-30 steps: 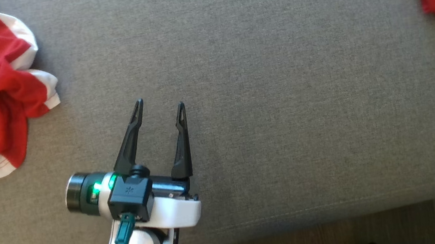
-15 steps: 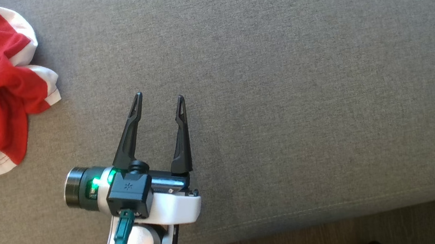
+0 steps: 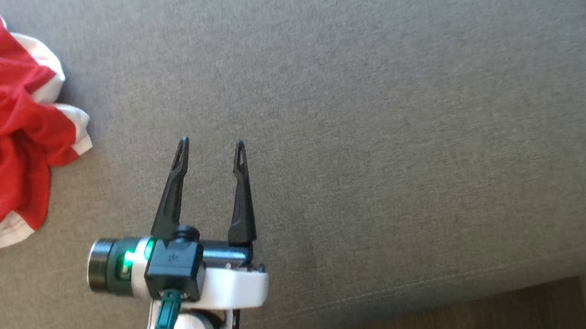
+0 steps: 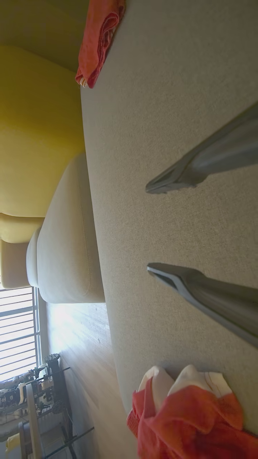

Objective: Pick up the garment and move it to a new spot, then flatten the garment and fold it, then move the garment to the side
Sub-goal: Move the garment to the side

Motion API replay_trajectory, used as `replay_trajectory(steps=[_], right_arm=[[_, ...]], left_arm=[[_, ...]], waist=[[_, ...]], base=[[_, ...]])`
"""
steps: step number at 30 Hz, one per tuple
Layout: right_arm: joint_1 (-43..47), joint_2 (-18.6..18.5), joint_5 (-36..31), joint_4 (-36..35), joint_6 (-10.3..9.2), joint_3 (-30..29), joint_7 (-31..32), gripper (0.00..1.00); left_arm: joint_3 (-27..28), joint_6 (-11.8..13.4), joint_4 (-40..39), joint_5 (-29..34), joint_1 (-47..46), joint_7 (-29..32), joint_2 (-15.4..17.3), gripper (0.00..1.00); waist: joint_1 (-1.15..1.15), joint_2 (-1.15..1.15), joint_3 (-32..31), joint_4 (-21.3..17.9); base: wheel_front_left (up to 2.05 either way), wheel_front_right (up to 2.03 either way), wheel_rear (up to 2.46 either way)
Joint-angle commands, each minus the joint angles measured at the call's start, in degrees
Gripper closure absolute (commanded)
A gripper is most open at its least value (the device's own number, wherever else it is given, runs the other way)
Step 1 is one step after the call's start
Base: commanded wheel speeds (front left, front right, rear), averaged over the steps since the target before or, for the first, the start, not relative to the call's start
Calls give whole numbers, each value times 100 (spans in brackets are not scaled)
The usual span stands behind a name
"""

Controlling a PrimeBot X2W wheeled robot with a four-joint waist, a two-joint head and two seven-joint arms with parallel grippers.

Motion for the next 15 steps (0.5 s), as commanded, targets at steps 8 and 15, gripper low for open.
replay_trajectory(steps=[8,15], right_arm=[[1415,1672,1477,-662,-3,1185,-631,0],[2892,2607,2516,-918,-3,1762,-876,0]], left_arm=[[292,146,-163,-66,523,-29,126,0],[469,222,-101,-181,961,-29,161,0]], waist=[[-1,0,-1029,-193],[-1,0,-1761,-174]], base=[[0,0,0],[0,0,0]])
